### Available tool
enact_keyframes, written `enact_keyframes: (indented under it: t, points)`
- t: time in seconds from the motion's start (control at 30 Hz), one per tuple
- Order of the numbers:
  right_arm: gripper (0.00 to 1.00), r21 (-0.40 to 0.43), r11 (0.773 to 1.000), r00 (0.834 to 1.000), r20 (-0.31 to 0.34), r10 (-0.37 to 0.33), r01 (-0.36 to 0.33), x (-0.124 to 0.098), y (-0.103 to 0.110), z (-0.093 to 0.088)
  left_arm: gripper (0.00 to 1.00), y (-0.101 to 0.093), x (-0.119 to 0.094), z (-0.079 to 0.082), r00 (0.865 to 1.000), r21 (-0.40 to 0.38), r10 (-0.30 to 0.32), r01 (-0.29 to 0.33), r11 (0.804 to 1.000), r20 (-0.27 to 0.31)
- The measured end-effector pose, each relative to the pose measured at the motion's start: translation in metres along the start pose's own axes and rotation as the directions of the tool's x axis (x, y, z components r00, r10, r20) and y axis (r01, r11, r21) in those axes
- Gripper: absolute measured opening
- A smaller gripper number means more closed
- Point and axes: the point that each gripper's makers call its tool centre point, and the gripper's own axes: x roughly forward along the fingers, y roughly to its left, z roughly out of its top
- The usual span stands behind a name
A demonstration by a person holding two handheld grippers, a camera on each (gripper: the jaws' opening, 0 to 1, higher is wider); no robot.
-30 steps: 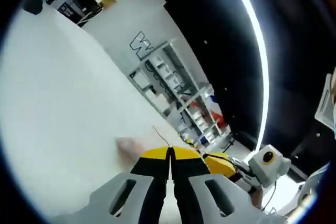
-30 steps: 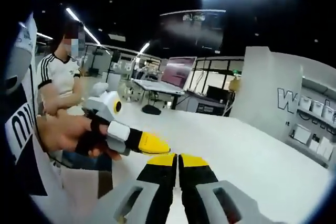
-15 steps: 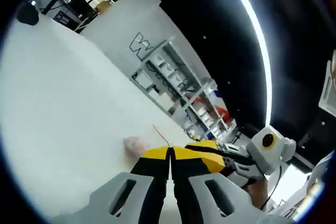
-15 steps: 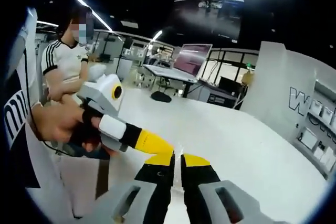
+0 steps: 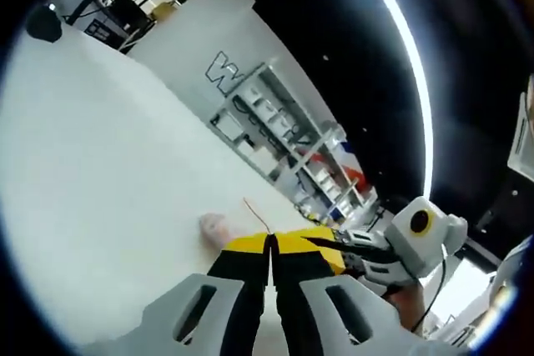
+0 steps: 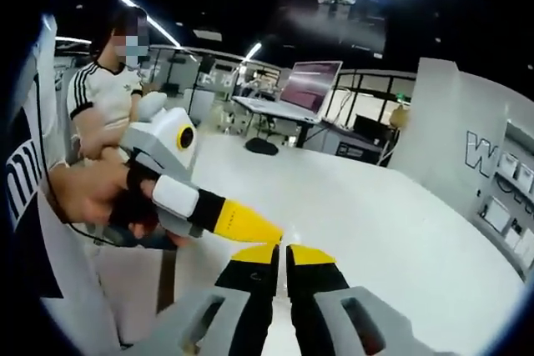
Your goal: Open the resealable bag by pulling the two sides of the seal apart until the entire bag opening is separated and visibly accessible.
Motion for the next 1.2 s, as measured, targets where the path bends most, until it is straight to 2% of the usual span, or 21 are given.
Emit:
enact_keyframes:
  t: [0.17, 0.3, 0.4, 0.53, 0.67, 1.2]
  points:
    - [0.00, 0.045, 0.999, 1.000, -0.002, 0.003, -0.003, -0.001, -0.003, -0.002, 0.02, 0.001, -0.001, -0.002, 1.000, -0.004, 0.007, -0.007, 1.000, -0.007]
    - [0.00, 0.102, 0.994, 0.999, 0.025, 0.030, -0.032, -0.002, 0.000, 0.002, 0.05, -0.003, -0.002, -0.003, 1.000, -0.044, -0.009, 0.009, 0.999, -0.014]
    - [0.00, 0.087, 0.996, 0.999, 0.028, 0.015, -0.018, -0.005, 0.000, 0.005, 0.09, -0.003, -0.002, -0.003, 1.000, -0.053, -0.010, 0.009, 0.999, -0.020]
    - [0.00, 0.040, 0.999, 1.000, 0.013, 0.013, -0.013, -0.007, 0.005, 0.006, 0.09, -0.004, -0.002, -0.003, 0.999, -0.072, -0.018, 0.016, 0.997, -0.027]
    - [0.00, 0.026, 1.000, 1.000, 0.004, 0.011, -0.011, -0.006, 0.003, 0.006, 0.02, -0.006, -0.001, -0.004, 0.999, -0.072, -0.031, 0.028, 0.997, -0.036]
    - [0.00, -0.010, 1.000, 1.000, -0.020, -0.007, 0.007, -0.006, 0.004, 0.000, 0.01, -0.002, -0.003, -0.011, 0.998, -0.031, -0.006, 0.004, 1.000, -0.068]
